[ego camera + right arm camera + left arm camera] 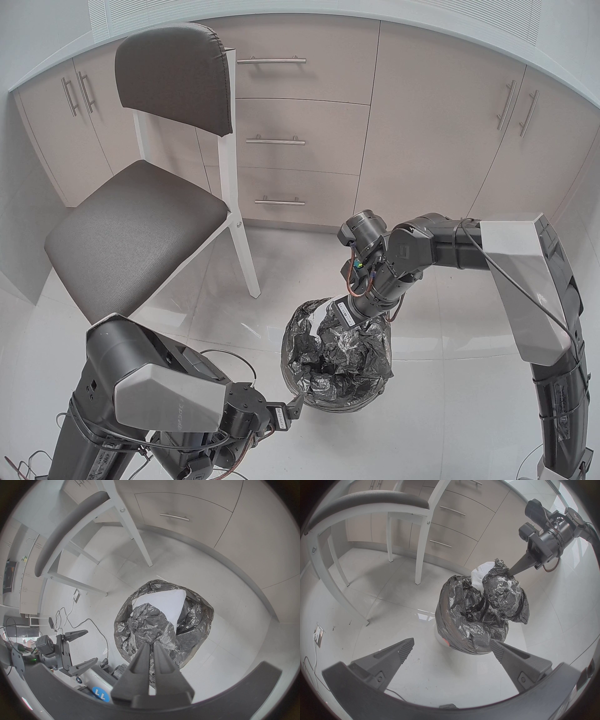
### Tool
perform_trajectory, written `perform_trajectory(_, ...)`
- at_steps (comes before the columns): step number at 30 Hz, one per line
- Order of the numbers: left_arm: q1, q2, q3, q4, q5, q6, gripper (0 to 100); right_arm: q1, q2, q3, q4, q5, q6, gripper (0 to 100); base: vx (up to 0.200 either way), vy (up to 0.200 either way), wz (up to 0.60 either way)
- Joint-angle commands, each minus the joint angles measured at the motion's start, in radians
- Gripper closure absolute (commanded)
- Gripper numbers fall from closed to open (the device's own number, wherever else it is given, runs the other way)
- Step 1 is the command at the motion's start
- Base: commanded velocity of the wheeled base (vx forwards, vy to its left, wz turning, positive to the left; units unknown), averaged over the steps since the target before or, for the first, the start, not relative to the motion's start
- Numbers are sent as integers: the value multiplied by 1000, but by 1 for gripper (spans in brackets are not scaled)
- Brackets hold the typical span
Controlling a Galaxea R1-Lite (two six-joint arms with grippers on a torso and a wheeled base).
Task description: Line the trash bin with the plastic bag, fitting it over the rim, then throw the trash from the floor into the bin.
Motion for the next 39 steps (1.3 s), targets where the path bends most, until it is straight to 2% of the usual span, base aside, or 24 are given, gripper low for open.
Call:
perform_trajectory(1,0,2,0,0,1,-1,0,4,-1,0,-5,0,0,100,0,0,0)
perform_trajectory(4,0,2,0,0,1,-1,0,6,-3,0,-13,-1,2,100,0,0,0)
perform_trajectory(5,0,2,0,0,1,-1,0,6,-3,0,-13,-1,2,0,0,0,0)
perform_trajectory(19,0,2,0,0,1,-1,0,12,-3,0,-13,-1,13,0,0,0,0)
perform_trajectory(25,0,2,1,0,1,-1,0,29,9,0,-31,-49,13,0,0,0,0)
perform_trajectory(34,-2,2,1,0,1,-1,0,43,37,0,-57,-60,13,0,0,0,0)
perform_trajectory(35,-2,2,1,0,1,-1,0,44,40,0,-61,-64,13,100,0,0,0)
perform_trajectory(39,-2,2,1,0,1,-2,0,49,66,0,-128,-84,13,100,0,0,0)
